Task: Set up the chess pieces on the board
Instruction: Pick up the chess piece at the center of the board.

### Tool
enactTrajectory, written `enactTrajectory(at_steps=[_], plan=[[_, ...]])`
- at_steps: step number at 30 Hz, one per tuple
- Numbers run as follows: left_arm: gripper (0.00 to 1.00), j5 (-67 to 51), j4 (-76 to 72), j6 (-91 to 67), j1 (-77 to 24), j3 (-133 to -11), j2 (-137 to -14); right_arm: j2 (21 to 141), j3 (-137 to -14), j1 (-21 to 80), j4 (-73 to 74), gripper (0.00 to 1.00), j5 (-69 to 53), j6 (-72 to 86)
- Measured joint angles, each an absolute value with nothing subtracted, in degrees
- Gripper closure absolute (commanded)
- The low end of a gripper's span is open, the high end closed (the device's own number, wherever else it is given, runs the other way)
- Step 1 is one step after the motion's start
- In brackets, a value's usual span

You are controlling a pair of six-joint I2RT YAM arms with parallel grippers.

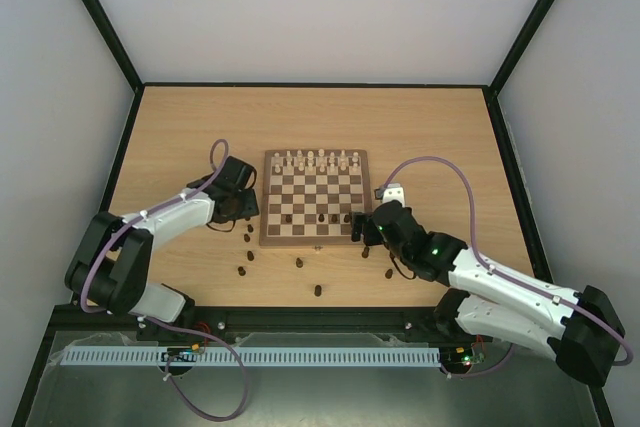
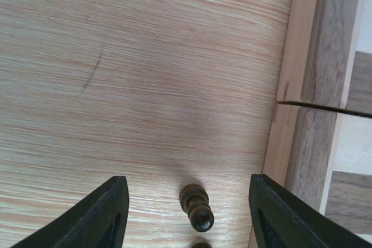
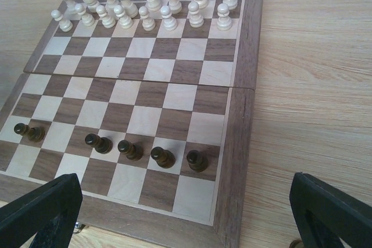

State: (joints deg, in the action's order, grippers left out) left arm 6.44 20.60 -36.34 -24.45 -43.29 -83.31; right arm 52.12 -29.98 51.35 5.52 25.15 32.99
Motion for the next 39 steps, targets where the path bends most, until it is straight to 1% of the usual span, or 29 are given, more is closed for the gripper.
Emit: enactTrajectory(at_steps=[5,9,14,17,22,23,25,27,33,39], plan=[[0.54,5.78,20.08,-36.38,-24.45,-42.78,-83.7,52.62,-29.98,51.35,4.99,0.02,24.77,32.99],[0.66,5.43,20.03,-36.38,-24.45,-42.13,-83.7,52.9,-29.98,51.35,4.75,0.02,24.62,32.99],[0.71,5.28,20.01,-36.23,-24.45,-41.91,-83.74,53.28,-29.98,51.35,4.75,0.01,24.49,32.99],[0.78,5.26,19.99,-36.32,-24.45,-41.87,-83.85,53.28,-29.98,51.35,4.75,0.02,24.49,32.97],[0.8,5.1,20.01,-36.16,-24.47,-41.47,-84.49,53.32,-29.98,51.35,4.75,0.02,24.47,32.97],[0.82,5.13,20.01,-36.16,-24.47,-41.41,-84.53,53.36,-29.98,51.35,4.73,0.01,24.47,32.99],[0.91,5.13,20.05,-36.23,-24.49,-41.34,-84.55,53.39,-29.98,51.35,4.73,0.01,24.47,32.99],[0.96,5.21,20.03,-35.99,-24.69,-41.34,-84.55,53.41,-29.98,51.35,4.73,0.01,24.47,32.97],[0.98,6.13,21.43,-36.34,-25.65,-41.85,-84.55,53.43,-29.98,51.35,4.71,0.01,24.43,32.99],[0.95,7.84,26.46,-36.38,-28.82,-47.53,-83.7,53.43,-29.98,51.35,4.71,0.01,24.38,32.99]])
